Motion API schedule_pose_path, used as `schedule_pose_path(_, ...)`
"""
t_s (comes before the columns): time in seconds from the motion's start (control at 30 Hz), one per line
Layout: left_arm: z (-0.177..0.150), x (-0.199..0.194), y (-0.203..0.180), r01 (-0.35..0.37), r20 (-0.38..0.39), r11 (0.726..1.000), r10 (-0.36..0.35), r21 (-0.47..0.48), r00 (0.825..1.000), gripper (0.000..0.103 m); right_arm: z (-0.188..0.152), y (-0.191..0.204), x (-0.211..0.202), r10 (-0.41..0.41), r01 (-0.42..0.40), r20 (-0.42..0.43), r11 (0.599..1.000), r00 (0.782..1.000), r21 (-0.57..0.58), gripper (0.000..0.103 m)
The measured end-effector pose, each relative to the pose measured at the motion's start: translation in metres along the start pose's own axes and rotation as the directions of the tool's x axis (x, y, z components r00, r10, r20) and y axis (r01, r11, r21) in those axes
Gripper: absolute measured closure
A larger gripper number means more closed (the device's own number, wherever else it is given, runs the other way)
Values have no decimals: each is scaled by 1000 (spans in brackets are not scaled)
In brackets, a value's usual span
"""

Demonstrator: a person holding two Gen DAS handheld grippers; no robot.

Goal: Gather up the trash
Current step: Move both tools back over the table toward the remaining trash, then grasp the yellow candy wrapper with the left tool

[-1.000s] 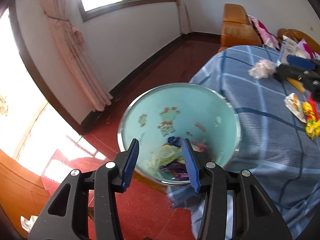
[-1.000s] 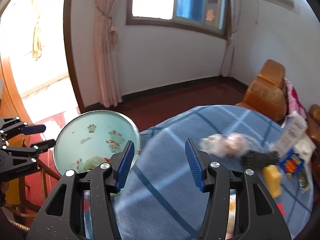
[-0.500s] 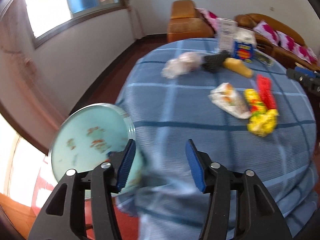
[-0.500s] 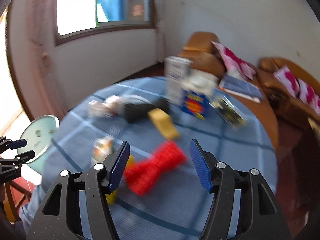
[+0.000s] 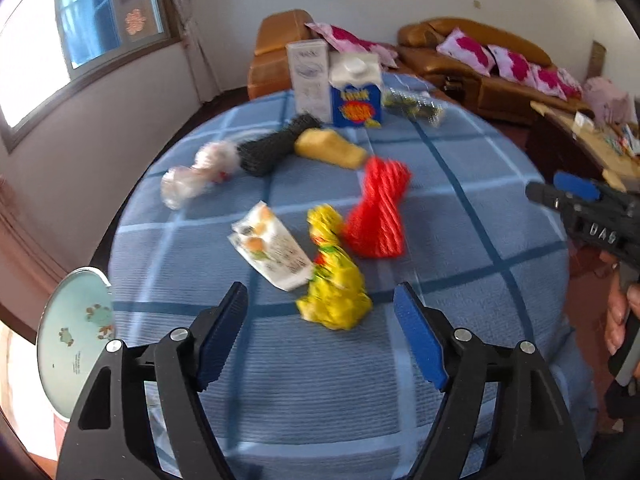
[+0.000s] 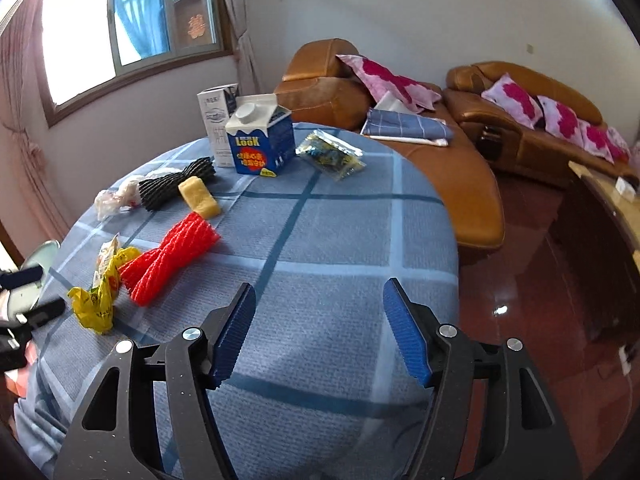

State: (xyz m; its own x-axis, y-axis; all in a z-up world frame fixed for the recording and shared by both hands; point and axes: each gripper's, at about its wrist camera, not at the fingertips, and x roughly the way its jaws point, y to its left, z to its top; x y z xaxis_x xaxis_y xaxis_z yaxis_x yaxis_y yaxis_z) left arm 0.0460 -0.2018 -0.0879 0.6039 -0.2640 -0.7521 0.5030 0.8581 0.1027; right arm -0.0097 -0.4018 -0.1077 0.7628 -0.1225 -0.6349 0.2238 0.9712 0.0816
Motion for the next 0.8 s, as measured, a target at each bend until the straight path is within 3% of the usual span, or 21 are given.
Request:
schedule_pose_path(0.17,-10,19,12,-42,-62,999,42,3,997,30,-5,4,3,34,-34,-5,999,999,-1,37)
schedule_pose_path(0.27,-13,16,28,-98,-59,994,100,41,993,29,-8,8,6,46,-46,-14,999,999,-4,36)
schedule_pose_path(0.47,-13,15,82,-222,-82,974,225,47,971,29,-11,11,12,64,-63,-22,998,998,6,36)
schedule_pose_path(0.57,-14,2,92,-217,-65,976,216,-12,974,29,-12,12,13,66,-66,-22,998,998,4,36)
schedule_pose_path(0.73,-11,-9,76,-151,-20,985,150,-82,988,30,-13,13,13,68,-68,-20,998,998,4,36)
schedule_pose_path(0.8,-4,-5,71,-127,-11,986,127,-104,992,34,-14,13,13,68,-68,-20,998,998,2,36)
